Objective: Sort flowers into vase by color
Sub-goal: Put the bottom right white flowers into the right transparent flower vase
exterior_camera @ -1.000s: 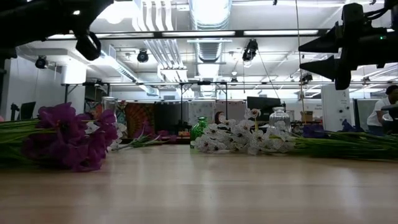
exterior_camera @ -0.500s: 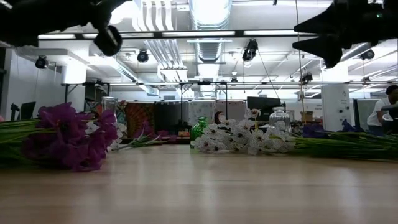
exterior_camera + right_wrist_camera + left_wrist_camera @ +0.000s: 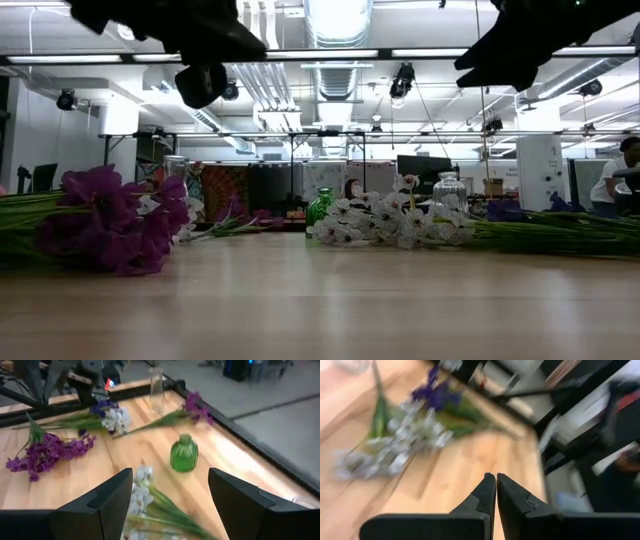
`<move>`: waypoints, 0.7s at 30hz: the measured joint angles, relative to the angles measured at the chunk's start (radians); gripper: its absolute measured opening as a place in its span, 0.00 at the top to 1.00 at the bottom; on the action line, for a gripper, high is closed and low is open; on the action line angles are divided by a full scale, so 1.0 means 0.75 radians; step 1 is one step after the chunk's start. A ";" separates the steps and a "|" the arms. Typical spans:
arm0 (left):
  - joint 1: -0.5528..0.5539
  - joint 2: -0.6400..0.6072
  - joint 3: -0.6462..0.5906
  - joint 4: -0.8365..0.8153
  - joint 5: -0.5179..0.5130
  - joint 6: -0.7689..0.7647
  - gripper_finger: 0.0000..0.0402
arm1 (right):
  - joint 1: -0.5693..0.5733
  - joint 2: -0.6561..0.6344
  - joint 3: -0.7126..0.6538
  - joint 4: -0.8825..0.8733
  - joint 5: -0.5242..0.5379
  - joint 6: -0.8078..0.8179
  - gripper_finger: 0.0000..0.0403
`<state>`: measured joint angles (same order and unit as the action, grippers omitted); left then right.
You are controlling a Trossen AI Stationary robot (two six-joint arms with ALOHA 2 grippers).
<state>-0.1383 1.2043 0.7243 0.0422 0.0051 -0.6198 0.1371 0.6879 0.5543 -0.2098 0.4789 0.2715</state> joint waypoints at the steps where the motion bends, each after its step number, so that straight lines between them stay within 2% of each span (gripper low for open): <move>1: 0.000 0.016 0.043 -0.082 -0.019 0.024 1.00 | 0.000 0.018 0.011 -0.026 -0.003 0.043 0.37; 6: 0.001 0.067 0.241 -0.392 -0.234 0.169 1.00 | 0.000 0.116 0.082 -0.189 -0.023 0.259 0.37; 9: 0.001 0.082 0.308 -0.504 -0.297 0.271 1.00 | 0.000 0.200 0.115 -0.245 -0.031 0.312 0.37; 13: 0.004 0.047 0.302 -0.494 -0.349 0.431 1.00 | 0.000 0.327 0.183 -0.268 -0.083 0.328 0.37; 16: 0.006 -0.010 0.266 -0.499 -0.399 0.480 1.00 | 0.000 0.423 0.256 -0.344 -0.086 0.339 0.37; 21: 0.006 -0.168 0.189 -0.500 -0.402 0.525 1.00 | 0.000 0.554 0.391 -0.525 -0.085 0.358 0.35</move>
<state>-0.1341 1.0783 0.8659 -0.3329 -0.2968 -0.2257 0.1371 1.1037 0.8478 -0.6038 0.4149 0.5399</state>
